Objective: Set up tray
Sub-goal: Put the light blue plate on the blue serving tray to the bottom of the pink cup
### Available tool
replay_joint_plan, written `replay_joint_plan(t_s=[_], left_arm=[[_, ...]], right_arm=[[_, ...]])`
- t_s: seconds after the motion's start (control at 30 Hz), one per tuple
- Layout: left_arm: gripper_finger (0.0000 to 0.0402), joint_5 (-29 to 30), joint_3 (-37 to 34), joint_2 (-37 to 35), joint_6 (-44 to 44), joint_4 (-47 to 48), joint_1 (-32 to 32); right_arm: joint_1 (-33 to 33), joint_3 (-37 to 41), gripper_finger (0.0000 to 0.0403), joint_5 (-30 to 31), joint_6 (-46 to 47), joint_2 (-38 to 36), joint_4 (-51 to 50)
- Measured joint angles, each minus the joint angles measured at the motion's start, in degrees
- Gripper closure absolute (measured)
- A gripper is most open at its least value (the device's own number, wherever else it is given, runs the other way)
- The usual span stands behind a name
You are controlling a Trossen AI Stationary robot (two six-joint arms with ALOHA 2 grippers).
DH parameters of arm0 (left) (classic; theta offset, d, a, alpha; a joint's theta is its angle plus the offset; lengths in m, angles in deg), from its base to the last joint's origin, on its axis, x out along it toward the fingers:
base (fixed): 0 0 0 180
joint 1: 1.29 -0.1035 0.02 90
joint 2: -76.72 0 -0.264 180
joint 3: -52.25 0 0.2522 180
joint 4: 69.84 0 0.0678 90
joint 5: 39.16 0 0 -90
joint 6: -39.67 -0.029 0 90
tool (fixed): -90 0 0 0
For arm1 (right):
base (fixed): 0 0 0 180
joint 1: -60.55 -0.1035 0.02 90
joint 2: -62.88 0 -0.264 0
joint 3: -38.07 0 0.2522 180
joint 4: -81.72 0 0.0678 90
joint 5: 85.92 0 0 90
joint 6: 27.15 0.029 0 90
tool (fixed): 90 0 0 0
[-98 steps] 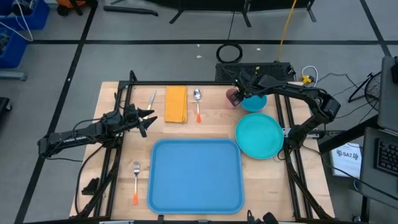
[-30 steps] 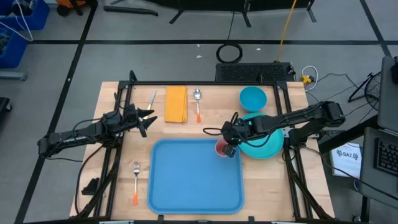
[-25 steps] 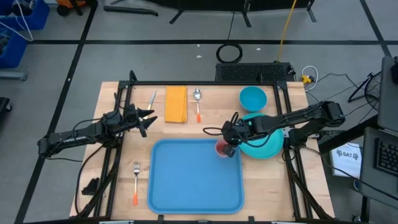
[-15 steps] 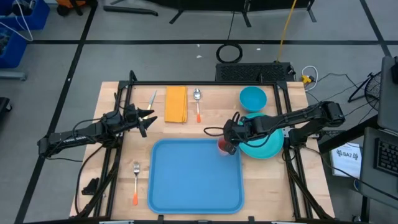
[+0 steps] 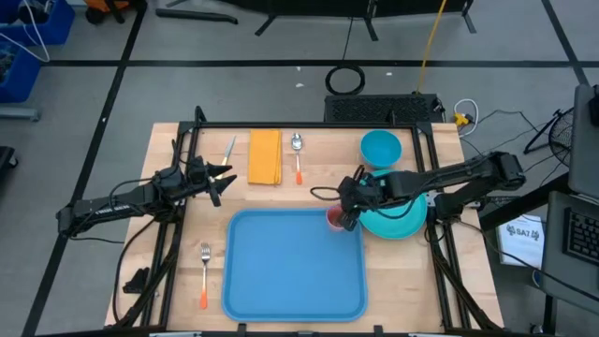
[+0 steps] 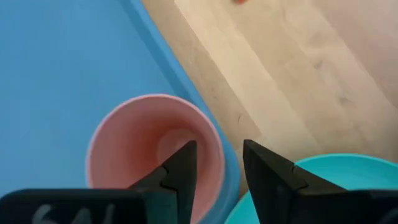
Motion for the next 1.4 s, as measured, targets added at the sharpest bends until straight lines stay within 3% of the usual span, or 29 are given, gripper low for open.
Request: replay_joint_plan(t_s=[0.1, 0.23, 0.43, 0.57, 0.67, 0.97, 1.27, 1.4], left_arm=[[0.0199, 0.02, 0.00, 0.00, 0.00, 0.00, 0.00], [0.0199, 0.00, 0.00, 0.00, 0.00, -0.01, 0.00], [0.0199, 0.02, 0.00, -0.02, 0.00, 0.00, 0.00], [0.0199, 0.02, 0.00, -0.02, 0.00, 0.00, 0.00], [0.0199, 0.02, 0.00, 0.00, 0.00, 0.00, 0.00], [0.0199, 0.02, 0.00, -0.01, 0.00, -0.01, 0.00], [0.0199, 0.02, 0.00, -0.01, 0.00, 0.00, 0.00], [0.0199, 0.02, 0.00, -0.02, 0.00, -0.01, 0.00]], right_arm=[[0.59, -0.05, 0.0281, 0.10, 1.69, -5.59, -2.08], [0.80, -0.11, 0.0282, -0.86, 8.01, -12.21, -12.42], [-2.86, 3.36, 0.0282, -10.23, 20.56, -15.42, -24.68], [-6.30, 10.85, 0.0281, -19.06, 27.45, -15.83, -21.31], [-8.68, 16.66, 0.0277, -21.32, 31.58, -15.80, -15.25], [-11.17, 29.56, 0.0273, -21.07, 36.95, -15.81, 7.19], [-11.14, 32.35, 0.0278, -18.74, 36.58, -15.79, 9.33], [-11.13, 33.52, 0.0328, -15.93, 37.14, -15.88, 9.84]])
